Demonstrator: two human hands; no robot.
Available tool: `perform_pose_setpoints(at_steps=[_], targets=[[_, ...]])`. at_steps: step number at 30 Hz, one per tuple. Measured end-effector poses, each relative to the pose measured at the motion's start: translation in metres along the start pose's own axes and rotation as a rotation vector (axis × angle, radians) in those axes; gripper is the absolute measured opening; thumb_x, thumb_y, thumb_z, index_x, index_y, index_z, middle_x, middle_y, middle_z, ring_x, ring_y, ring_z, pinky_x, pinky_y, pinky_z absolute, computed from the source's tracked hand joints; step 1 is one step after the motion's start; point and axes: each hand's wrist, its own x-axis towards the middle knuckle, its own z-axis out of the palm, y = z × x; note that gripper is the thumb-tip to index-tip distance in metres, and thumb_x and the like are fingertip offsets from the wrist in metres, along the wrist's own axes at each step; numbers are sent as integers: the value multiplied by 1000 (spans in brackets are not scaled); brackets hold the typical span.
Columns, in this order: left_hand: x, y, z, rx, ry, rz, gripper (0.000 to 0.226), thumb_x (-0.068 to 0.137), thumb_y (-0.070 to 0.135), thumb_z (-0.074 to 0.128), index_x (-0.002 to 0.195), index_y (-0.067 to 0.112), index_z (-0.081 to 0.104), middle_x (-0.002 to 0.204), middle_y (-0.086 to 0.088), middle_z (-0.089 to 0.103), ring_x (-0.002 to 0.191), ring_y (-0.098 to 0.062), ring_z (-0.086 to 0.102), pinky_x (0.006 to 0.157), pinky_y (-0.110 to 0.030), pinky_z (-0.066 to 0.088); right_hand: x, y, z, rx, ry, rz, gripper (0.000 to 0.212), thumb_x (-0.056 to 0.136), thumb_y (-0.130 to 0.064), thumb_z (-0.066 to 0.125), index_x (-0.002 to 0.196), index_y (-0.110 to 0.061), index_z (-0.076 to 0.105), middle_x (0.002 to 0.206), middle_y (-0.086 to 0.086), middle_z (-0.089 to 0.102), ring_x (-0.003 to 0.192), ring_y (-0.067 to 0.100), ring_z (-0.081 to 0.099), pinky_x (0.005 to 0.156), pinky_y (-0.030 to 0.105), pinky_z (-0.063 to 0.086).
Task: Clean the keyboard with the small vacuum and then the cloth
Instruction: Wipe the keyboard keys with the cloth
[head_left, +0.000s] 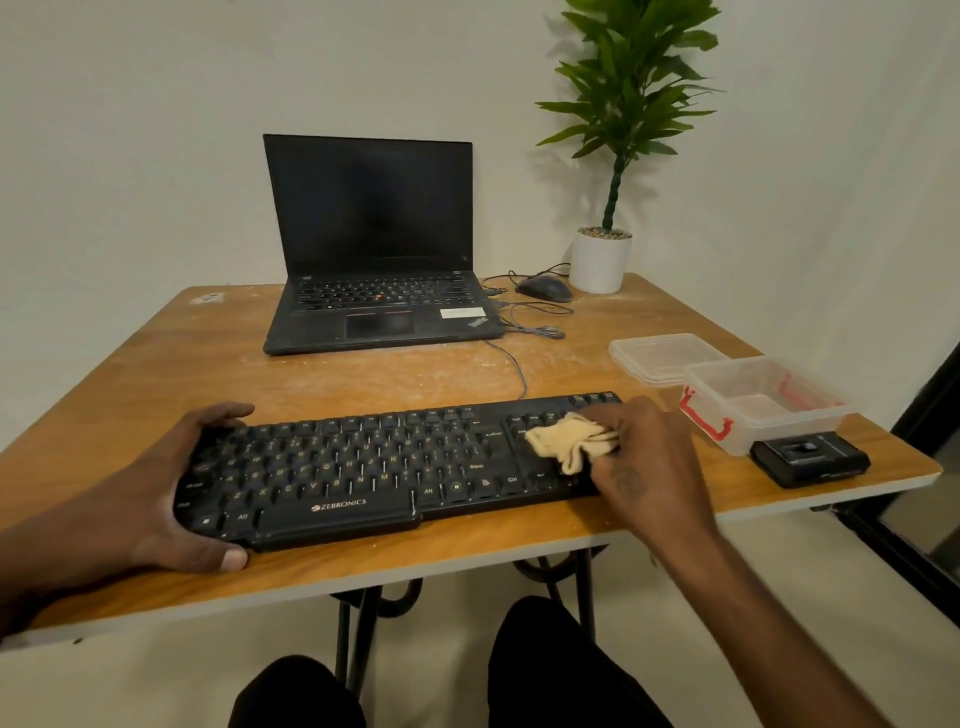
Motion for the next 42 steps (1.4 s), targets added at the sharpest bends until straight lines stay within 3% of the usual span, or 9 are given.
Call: perform_pose_setpoints(at_steps=[7, 10, 12, 14, 23, 27, 31, 37, 42], targets=[[1, 4, 1, -5, 3, 2, 138, 24, 63, 104, 143, 66, 34, 138, 18, 50, 123, -16, 60, 98, -42, 54, 0, -20, 33, 7, -15, -72, 54, 71, 7, 63, 109, -28, 76, 85, -4, 67, 82, 15, 61, 61, 28, 49], [1, 4, 0, 0, 0, -3, 138, 25, 62, 104, 143, 65, 34, 139, 15, 50, 123, -19, 60, 99, -45, 54, -1, -26, 31, 2, -43, -119, 57, 73, 9, 62, 114, -28, 75, 83, -11, 64, 77, 3, 58, 56, 10, 42], [1, 5, 0, -3, 0, -1, 137, 26, 61, 105, 143, 65, 34, 139, 15, 50, 123, -20, 60, 99, -46, 54, 1, -19, 17, 20, -80, -86, 55, 77, 13, 61, 115, -25, 75, 79, -17, 60, 67, -6, 50, 52, 9, 42], [0, 3, 1, -2, 7, 7, 136, 27, 60, 105, 143, 65, 34, 139, 14, 51, 123, -20, 61, 100, -47, 54, 3, -6, 1, -12, -77, -27, 52, 82, 13, 62, 120, -21, 72, 94, -9, 69, 66, -9, 43, 52, 10, 41], [0, 3, 3, -10, 37, 12, 137, 25, 62, 104, 144, 64, 35, 141, 8, 51, 124, -26, 60, 102, -54, 50, -4, 44, -26, -38, 133, 92, 56, 73, 17, 61, 118, -14, 74, 114, 9, 73, 89, 9, 52, 67, 7, 35], [0, 5, 1, 11, 34, 5, 137, 25, 64, 103, 144, 63, 35, 141, 9, 51, 124, -24, 60, 102, -52, 50, -13, 31, -10, 10, 150, -8, 57, 66, 19, 62, 112, -12, 76, 101, 7, 75, 81, 6, 56, 65, 3, 37], [-2, 9, 3, 25, 38, -15, 137, 25, 67, 102, 144, 63, 35, 139, 15, 51, 123, -20, 60, 100, -48, 51, -16, 29, -8, 57, 71, -61, 60, 65, 21, 65, 109, -19, 78, 91, -5, 68, 79, -12, 55, 68, 1, 42], [-4, 16, 3, 25, 24, -38, 137, 25, 66, 102, 143, 65, 34, 138, 17, 51, 122, -17, 61, 97, -44, 54, -4, 10, -8, 6, 68, -2, 58, 70, 18, 62, 111, -19, 76, 85, -7, 62, 70, -7, 48, 57, 8, 44], [-5, 19, 2, 32, -4, -25, 136, 25, 67, 102, 142, 66, 33, 138, 19, 51, 122, -16, 61, 96, -42, 55, 6, -12, 17, -1, -43, -126, 53, 69, 10, 59, 99, -28, 79, 75, -11, 67, 70, 5, 60, 51, 14, 37]])
